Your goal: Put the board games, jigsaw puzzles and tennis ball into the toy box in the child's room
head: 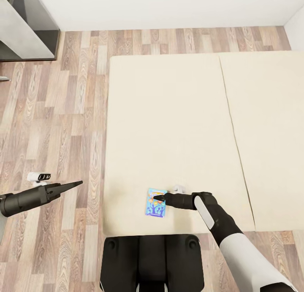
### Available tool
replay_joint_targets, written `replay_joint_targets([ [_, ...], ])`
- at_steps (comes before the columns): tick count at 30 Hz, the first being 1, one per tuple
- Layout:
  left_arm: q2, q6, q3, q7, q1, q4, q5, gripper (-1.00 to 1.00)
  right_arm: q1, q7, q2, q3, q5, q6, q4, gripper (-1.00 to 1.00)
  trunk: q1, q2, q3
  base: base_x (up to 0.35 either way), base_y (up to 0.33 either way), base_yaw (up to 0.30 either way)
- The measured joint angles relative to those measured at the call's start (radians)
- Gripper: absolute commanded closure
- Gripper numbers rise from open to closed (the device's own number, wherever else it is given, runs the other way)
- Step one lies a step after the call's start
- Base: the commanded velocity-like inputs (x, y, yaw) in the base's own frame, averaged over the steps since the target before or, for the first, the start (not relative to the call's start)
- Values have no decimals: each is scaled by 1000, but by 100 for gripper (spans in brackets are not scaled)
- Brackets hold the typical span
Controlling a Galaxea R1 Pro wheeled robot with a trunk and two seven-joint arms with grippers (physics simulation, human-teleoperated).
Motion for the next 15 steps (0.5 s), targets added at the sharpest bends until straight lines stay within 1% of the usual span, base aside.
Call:
replay_joint_targets([
  [15,1,0,0,0,0,0,0,-100,0,0,0,0,0,0,0,-100,0,0,0,0,41,0],
])
